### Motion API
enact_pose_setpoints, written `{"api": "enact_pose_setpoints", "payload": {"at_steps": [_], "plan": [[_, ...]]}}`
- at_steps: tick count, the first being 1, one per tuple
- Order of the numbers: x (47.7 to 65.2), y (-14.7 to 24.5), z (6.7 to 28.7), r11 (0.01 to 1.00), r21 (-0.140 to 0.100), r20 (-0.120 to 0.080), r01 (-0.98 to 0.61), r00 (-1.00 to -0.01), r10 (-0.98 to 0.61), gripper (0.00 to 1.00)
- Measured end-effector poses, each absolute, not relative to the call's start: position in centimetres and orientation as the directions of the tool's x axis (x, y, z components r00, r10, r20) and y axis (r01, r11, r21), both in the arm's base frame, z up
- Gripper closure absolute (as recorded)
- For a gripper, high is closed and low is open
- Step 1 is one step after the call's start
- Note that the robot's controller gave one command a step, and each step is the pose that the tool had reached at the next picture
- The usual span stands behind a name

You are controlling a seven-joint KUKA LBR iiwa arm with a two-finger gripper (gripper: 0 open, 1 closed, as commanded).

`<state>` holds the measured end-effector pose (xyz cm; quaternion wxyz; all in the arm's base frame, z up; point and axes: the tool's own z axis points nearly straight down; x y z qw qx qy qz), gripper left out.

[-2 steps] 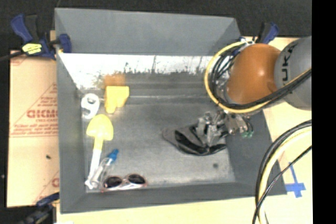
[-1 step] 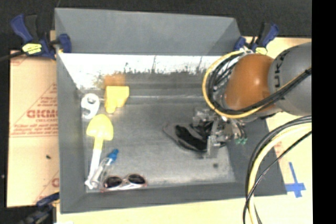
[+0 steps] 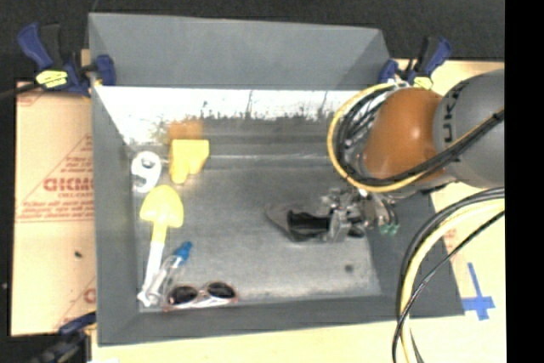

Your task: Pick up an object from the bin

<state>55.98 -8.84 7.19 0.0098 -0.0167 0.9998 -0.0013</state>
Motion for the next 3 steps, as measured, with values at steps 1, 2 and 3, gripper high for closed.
{"api": "enact_pose_setpoints", "payload": {"at_steps": [1, 2, 3], "plan": [[56.0, -8.8, 7.2, 0.999, -0.003, -0.019, -0.034, -0.999, -0.034, 1.00], [55.7, -8.7, 15.6, 0.999, -0.003, -0.014, -0.042, -0.999, -0.042, 1.00], [55.3, -9.8, 23.2, 0.999, -0.006, -0.028, -0.049, -0.998, -0.049, 1.00]]}}
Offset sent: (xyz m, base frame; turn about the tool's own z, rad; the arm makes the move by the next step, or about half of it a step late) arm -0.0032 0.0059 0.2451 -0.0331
